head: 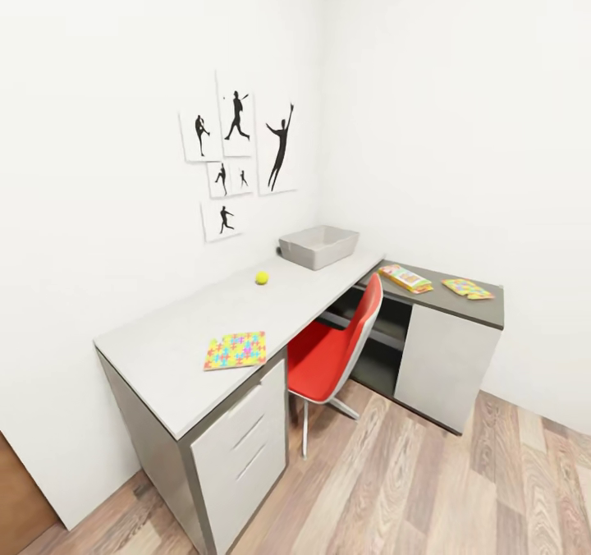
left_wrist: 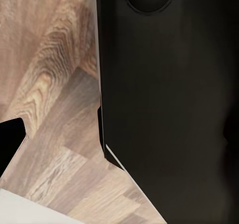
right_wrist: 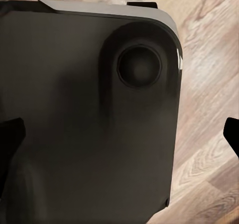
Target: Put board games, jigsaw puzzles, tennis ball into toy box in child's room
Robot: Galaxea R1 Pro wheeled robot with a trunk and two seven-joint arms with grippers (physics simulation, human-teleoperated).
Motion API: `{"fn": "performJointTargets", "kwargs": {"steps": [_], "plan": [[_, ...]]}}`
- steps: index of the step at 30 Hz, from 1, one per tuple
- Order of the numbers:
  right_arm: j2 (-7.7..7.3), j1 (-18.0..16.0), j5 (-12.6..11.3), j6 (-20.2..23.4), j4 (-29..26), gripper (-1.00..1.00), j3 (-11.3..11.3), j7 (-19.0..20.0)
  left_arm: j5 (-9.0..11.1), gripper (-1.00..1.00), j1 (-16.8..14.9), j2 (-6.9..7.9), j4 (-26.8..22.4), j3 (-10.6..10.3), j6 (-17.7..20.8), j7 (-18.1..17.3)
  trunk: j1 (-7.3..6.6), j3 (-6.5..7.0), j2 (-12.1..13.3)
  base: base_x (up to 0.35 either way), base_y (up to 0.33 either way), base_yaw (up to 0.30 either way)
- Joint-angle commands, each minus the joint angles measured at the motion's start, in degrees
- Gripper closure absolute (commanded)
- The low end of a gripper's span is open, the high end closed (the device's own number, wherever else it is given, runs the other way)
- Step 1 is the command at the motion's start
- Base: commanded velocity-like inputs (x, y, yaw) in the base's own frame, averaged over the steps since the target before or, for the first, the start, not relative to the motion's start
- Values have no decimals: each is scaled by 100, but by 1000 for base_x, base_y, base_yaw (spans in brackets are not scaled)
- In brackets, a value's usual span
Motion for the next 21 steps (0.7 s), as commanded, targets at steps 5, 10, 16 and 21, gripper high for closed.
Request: {"fn": "performJointTargets", "kwargs": {"steps": [5, 10, 16, 21], "plan": [[1, -3, 0, -6, 2, -100, 4, 3, -6, -100, 0, 0, -2, -2, -3, 4, 0, -4, -2, 0, 0, -285], [1, -3, -6, -7, 2, -100, 5, 7, -7, -100, 0, -1, -3, -3, -3, 4, 0, -4, -2, 0, 0, -286], [1, -3, -9, -7, 2, -100, 5, 9, -7, -100, -5, -4, -3, -4, -3, 4, 0, -4, -2, 0, 0, -286], [1, -3, -11, -8, 2, -100, 6, 10, -8, -100, -18, -7, -3, -5, -3, 4, 0, -4, -2, 0, 0, -287]]}}
